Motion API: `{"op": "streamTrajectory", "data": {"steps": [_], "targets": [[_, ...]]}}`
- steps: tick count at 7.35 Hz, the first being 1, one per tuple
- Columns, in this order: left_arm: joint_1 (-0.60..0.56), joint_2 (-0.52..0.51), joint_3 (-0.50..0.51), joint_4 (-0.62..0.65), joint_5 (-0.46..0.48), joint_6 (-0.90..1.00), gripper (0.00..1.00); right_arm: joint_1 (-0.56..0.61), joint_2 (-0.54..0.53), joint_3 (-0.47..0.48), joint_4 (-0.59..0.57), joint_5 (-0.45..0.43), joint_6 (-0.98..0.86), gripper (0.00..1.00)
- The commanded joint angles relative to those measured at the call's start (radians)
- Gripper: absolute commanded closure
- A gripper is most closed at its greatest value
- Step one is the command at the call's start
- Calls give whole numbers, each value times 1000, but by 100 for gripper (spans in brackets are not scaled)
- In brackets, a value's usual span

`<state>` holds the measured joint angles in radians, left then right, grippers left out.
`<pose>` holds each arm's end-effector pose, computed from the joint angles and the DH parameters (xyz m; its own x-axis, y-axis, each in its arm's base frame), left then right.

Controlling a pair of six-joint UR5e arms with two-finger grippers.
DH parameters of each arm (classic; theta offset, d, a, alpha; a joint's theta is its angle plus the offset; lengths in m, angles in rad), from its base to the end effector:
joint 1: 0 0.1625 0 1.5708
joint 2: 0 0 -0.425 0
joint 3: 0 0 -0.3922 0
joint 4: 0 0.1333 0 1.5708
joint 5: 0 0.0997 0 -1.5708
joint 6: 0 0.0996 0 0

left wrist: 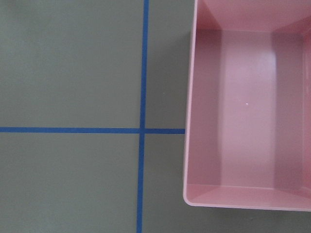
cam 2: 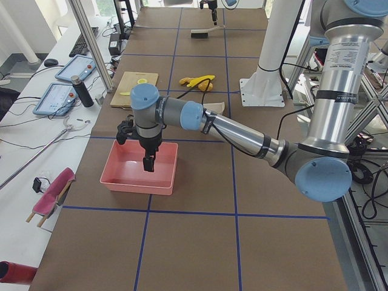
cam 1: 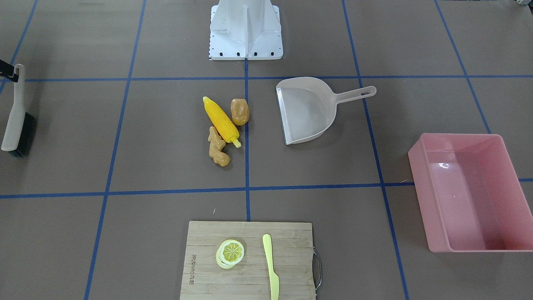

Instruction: Sweep and dump trash into bin

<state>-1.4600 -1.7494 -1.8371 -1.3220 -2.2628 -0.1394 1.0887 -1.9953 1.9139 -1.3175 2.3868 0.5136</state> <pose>-0.0094 -0.5466 0.4677 0.7593 0.0712 -0.6469 -0.0030 0.9944 0.1060 -0.0972 -0.3168 0.6318 0.7029 0.0561 0.7091 0.1280 0.9706 -0.2036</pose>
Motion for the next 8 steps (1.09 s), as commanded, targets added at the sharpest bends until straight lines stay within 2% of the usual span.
{"op": "streamTrajectory", "data": {"steps": [1,3,4,6,7,8], "targets": [[101,-58,-91,46,51,85,2,-78,9,-62,26,-11,29,3],[128,-58,-164,47,49,344,2,-124,9,-122,118,-18,84,4],[168,-56,-175,44,46,359,2,-128,12,-131,132,-20,86,18],[307,-58,-215,41,46,357,2,-132,29,-131,130,-18,95,87],[407,-65,-224,43,55,356,2,-136,41,-130,124,-17,114,100],[450,-108,-200,40,55,357,2,-139,44,-125,124,-17,115,100]]}}
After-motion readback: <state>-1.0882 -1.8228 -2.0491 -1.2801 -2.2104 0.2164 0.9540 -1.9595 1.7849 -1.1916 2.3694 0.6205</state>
